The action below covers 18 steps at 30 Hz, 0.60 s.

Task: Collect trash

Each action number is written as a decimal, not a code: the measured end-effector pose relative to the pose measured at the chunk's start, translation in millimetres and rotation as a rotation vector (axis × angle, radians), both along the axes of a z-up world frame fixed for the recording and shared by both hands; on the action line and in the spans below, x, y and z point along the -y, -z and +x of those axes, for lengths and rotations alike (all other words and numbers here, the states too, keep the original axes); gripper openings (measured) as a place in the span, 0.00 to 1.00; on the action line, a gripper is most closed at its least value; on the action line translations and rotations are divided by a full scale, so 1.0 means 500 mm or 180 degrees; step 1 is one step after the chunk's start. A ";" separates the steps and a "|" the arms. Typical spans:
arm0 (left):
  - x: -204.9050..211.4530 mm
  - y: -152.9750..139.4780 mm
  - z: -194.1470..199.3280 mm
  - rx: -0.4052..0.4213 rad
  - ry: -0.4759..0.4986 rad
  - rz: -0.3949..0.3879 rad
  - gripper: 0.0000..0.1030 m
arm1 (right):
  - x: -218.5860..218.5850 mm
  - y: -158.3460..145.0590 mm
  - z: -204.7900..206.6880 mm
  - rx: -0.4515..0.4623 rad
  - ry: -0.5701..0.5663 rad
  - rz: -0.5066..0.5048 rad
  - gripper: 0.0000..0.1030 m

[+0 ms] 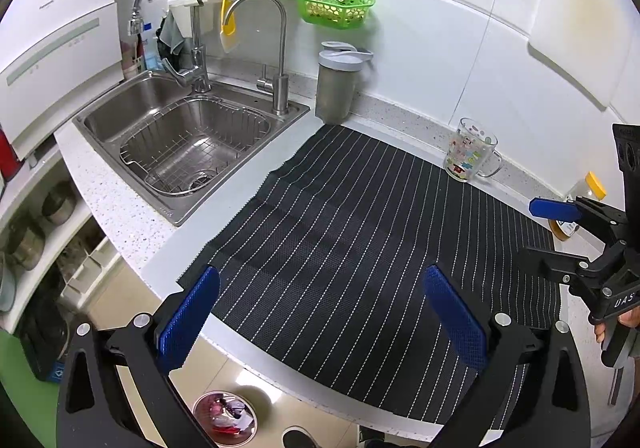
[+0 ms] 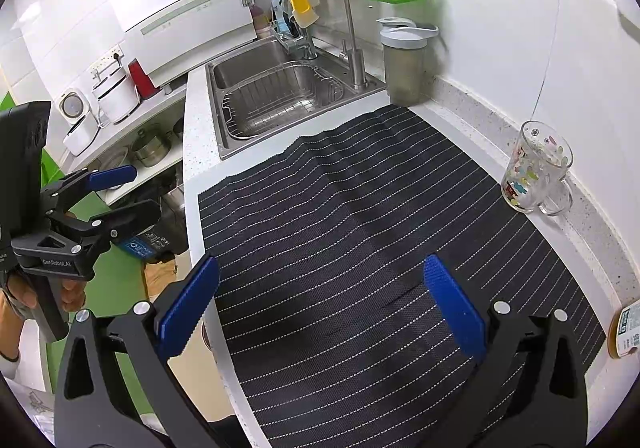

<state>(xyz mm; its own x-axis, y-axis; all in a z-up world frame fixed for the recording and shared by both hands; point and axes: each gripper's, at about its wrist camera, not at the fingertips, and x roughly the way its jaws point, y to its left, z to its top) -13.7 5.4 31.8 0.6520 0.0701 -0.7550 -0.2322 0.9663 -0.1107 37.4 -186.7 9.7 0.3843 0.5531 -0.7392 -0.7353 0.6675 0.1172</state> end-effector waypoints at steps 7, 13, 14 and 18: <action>0.002 0.002 0.000 -0.0005 0.0010 -0.0007 0.95 | 0.000 0.002 -0.001 -0.0021 -0.0015 -0.0009 0.97; 0.005 0.002 0.000 -0.0009 0.0039 0.0008 0.95 | 0.001 0.002 0.000 -0.0024 -0.0018 -0.0019 0.97; 0.005 0.002 0.000 -0.0010 0.0043 0.0006 0.95 | 0.000 0.002 0.000 -0.0022 -0.0020 -0.0020 0.97; 0.005 0.003 0.001 -0.0019 0.0043 0.0005 0.95 | 0.001 0.002 0.000 -0.0020 -0.0020 -0.0021 0.97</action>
